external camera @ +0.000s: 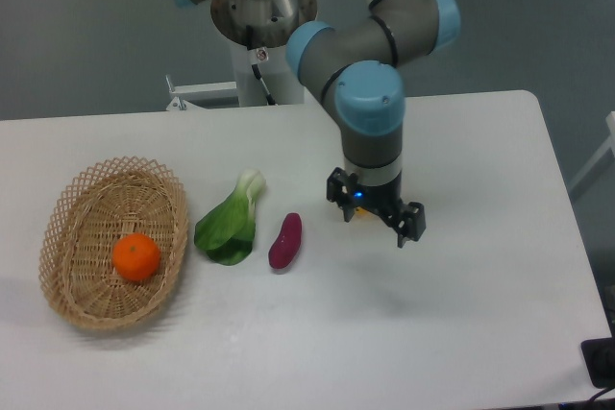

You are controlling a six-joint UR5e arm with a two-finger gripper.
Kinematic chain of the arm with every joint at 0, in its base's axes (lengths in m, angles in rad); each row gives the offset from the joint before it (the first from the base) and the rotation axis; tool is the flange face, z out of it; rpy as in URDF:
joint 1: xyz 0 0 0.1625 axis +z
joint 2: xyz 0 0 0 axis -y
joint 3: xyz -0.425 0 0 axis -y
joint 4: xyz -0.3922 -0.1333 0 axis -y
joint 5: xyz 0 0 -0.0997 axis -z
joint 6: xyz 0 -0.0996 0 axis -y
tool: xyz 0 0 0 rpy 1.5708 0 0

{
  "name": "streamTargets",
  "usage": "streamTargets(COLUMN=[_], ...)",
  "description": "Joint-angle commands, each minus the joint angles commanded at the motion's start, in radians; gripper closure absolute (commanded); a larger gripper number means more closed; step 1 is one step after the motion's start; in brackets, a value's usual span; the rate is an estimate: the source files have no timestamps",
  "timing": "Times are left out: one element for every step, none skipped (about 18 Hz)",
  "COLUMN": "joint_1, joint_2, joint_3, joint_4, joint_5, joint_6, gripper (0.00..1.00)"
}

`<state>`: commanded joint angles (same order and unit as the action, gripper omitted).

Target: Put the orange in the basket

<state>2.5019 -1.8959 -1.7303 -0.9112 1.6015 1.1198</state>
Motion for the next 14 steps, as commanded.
streamTargets(joint_1=[0.0, 0.0, 0.0, -0.002, -0.005, -0.008, -0.009, -0.009, -0.009, -0.009, -0.009, -0.009, -0.009, -0.009], joint_2=[-0.014, -0.017, -0.017, -0.018, -0.023, -0.031, -0.034, -0.034, -0.032, -0.032, -0.034, -0.034, -0.034, -0.034], joint_3=[0.005, 0.006, 0.008, 0.008, 0.006, 0.006, 0.008, 0.009, 0.011, 0.011, 0.011, 0.011, 0.009, 0.011], joint_4=[0.0, 0.0, 0.0, 0.0, -0.001, 0.0, -0.001, 0.0, -0.001, 0.0, 0.0, 0.0, 0.0, 0.0], joint_5=[0.0, -0.002, -0.003, -0.002, 0.0, 0.002, 0.003, 0.003, 0.003, 0.005, 0.005, 0.005, 0.005, 0.005], joint_6=[0.006, 0.014, 0.029, 0.047, 0.061, 0.061, 0.06, 0.06, 0.06, 0.06, 0.06, 0.06, 0.06, 0.06], gripper=[0.0, 0.0, 0.0, 0.0, 0.0, 0.0, 0.0, 0.0, 0.0, 0.0, 0.0, 0.0, 0.0, 0.0])
